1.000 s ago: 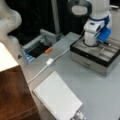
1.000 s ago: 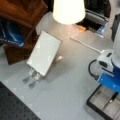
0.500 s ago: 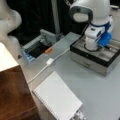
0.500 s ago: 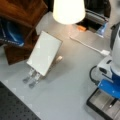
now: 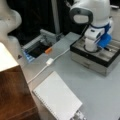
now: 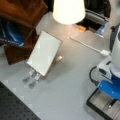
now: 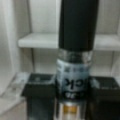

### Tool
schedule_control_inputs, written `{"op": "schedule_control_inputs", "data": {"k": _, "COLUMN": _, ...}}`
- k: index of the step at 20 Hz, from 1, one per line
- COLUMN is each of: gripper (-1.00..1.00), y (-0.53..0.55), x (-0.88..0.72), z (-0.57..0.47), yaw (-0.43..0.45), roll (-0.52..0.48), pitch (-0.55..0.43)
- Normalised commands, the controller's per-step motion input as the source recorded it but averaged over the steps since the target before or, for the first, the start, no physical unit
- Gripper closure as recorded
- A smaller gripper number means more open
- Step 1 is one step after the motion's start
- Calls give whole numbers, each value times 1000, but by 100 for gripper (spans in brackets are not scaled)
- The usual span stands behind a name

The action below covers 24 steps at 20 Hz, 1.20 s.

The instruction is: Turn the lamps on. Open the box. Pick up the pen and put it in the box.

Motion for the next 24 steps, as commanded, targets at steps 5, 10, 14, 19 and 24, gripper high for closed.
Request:
{"op": "schedule_control_inputs", "data": {"k": 5, "gripper": -100, "y": -18, "x": -68, "z": -78, "yaw": -30, "roll": -201, "pitch": -136}}
{"op": "schedule_control_inputs", "data": {"k": 10, "gripper": -100, "y": -34, "x": -60, "z": -46, "yaw": -16, "roll": -190, "pitch": -130}}
{"op": "schedule_control_inputs", "data": {"k": 14, "gripper": -100, "y": -25, "x": -57, "z": -15, "yaw": -17, "roll": -191, "pitch": -112}}
{"op": "schedule_control_inputs", "data": {"k": 19, "gripper": -100, "y": -64, "x": -105, "z": 66, "yaw": -1, "roll": -184, "pitch": -71}}
{"op": "schedule_control_inputs", "data": {"k": 24, "gripper": -100, "y": -117, "x": -118, "z": 140, "yaw": 4, "roll": -160, "pitch": -19}}
